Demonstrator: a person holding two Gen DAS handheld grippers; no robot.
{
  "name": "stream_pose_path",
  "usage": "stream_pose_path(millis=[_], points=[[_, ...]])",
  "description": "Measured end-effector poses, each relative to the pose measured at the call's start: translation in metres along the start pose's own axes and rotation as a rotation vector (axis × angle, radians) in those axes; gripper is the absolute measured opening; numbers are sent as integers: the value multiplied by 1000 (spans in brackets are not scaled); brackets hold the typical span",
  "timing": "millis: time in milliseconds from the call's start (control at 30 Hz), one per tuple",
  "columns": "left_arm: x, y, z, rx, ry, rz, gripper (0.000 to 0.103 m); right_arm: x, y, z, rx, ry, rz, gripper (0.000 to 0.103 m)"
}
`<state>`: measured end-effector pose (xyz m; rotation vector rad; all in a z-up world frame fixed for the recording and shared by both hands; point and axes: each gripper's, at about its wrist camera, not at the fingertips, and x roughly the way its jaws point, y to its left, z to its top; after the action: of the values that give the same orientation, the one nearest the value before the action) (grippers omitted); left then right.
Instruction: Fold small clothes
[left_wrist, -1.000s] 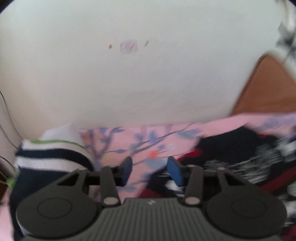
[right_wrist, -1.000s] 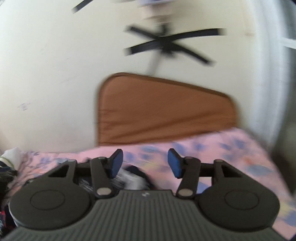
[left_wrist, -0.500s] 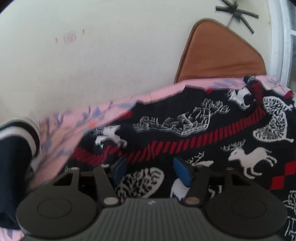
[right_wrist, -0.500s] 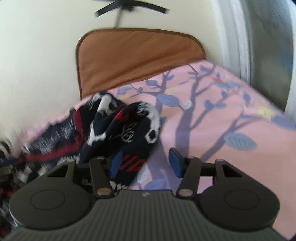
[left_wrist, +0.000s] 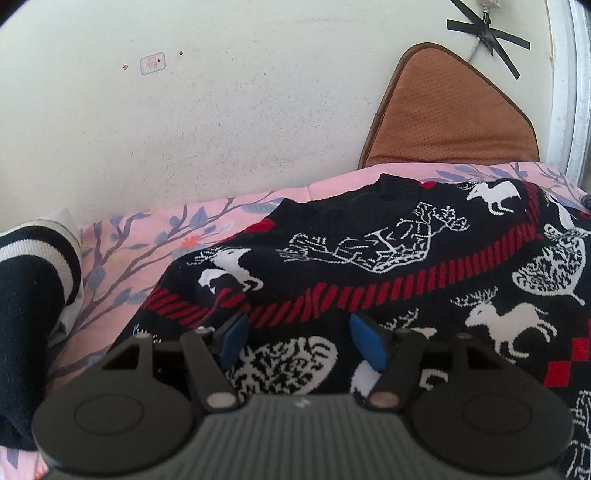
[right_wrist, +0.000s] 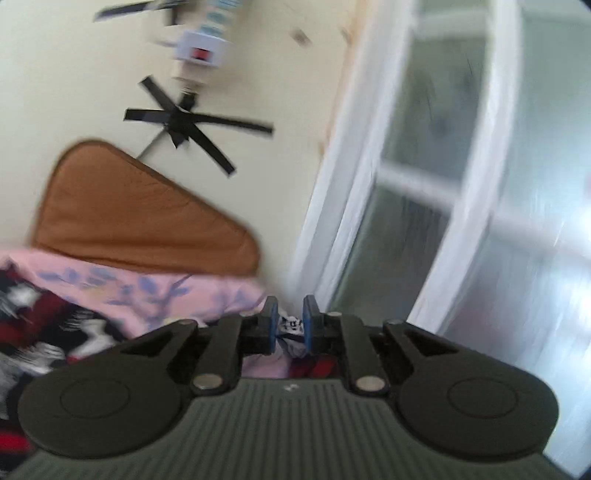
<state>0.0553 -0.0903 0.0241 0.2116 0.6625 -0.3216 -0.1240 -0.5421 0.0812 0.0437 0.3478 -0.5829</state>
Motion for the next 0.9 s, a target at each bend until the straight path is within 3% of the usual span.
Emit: stream_pose_path(millis=[100,200,233,300,333,500,667,733,800,833,900], points=[[-2,-2,0,11,-3,2,65,-14,-25,-18,200,71,103,39],[-2,-5,-1,20,-7,6,68,-14,-41,-32,389,137,212,43],[-3,-5,-1,21,-8,7,68,-11,-40,-36,446,150,222,46],[-3,-5,-1,18,-9,5,72,-6,-42,-39,522,154,188,63],[-3,-5,-1,15,-11,3,75,-2,-46,-43,560,152,164,65],[-3,-5,-1,19,-11,5,76,49,-70,-54,699,220,125,65],[-1,-6,0,22,-4,11,77,89,-72,-58,810,235,209,64],[0,-6,1,27,2,12,78,102,-70,-54,830,242,239,58],[0,-6,0,28,3,12,78,107,-66,-49,810,254,235,12],[-1,-6,0,27,2,11,78,104,-64,-42,776,239,187,10],[0,-5,0,22,3,13,78,82,-70,-27,764,100,86,10]])
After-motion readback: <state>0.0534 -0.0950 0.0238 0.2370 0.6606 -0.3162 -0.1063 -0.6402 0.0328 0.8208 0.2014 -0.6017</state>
